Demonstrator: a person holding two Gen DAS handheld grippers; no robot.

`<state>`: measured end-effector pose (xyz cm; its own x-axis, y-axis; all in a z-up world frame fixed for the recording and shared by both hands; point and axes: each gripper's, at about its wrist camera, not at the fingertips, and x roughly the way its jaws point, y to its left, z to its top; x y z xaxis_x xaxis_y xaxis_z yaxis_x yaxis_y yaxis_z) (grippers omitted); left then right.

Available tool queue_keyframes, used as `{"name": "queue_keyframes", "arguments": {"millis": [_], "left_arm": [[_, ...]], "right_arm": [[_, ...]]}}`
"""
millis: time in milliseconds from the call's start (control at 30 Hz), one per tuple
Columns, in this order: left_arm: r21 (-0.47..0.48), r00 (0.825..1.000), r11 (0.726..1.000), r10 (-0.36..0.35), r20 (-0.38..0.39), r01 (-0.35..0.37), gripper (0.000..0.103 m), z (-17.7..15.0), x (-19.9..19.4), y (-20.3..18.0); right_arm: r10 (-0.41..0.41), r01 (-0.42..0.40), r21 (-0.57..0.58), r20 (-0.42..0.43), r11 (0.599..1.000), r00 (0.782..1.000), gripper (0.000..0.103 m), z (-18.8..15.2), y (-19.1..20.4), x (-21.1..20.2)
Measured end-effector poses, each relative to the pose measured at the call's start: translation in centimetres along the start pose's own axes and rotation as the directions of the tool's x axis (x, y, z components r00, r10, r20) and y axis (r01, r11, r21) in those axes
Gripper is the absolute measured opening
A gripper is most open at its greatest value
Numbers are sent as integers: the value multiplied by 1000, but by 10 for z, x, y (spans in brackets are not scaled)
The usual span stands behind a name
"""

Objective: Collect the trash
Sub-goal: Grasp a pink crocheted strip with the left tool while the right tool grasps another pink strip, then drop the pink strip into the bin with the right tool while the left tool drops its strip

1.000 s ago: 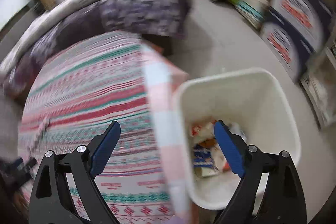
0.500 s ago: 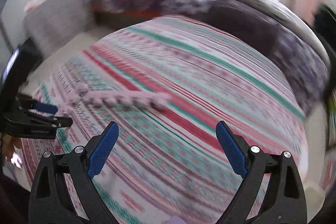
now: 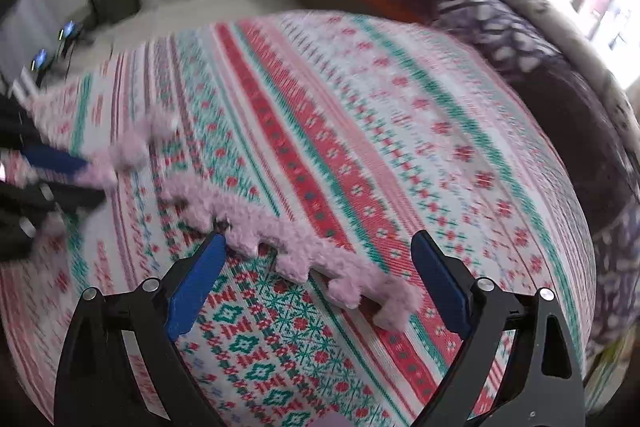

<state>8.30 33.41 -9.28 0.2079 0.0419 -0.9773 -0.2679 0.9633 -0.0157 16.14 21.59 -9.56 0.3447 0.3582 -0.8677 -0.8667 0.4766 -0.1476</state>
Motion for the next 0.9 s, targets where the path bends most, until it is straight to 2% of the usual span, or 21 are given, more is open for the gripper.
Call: {"name": "queue_keyframes", "arguments": {"millis": [67,100,133,200,233,267,467,600,900], "left_arm": [[-5,1000,1000,-4,4,4,23,1,-3,0],[-4,1000,1000,-3,7,3,23,1,-4,-2],[-3,1000,1000,-1,12,1,23,3,-6,-3],[-2,1000,1000,-3,22,3,23,5,-12,-2],[-3,1000,1000,-2,27,2,23,5,-16,-5],[-6,999,1000,-2,37,2,23,4,-20,-7],[-21,995,1000,-6,98,8,23,2,-45,-12],[-19,991,1000,-13,132,16,23,-7,-55,-19],[15,979,999,-44,197,42,23,-21,-83,-51]], "right_arm": [[37,-37,19,-1,999,999,81,-2,-6,-1],[68,-68,52,-3,996,998,66,-3,-10,-2],[81,-81,83,-4,993,997,57,-4,-15,-2],[54,-54,112,-2,992,999,46,-8,-18,-6],[44,-43,146,-2,988,999,28,-11,-20,-9],[42,-41,182,-1,982,999,29,-14,-23,-13],[-85,77,386,4,919,996,27,-45,-44,-44],[-141,112,539,13,835,990,27,-66,-54,-76],[-219,156,694,2,703,976,28,-99,-64,-125]]}}
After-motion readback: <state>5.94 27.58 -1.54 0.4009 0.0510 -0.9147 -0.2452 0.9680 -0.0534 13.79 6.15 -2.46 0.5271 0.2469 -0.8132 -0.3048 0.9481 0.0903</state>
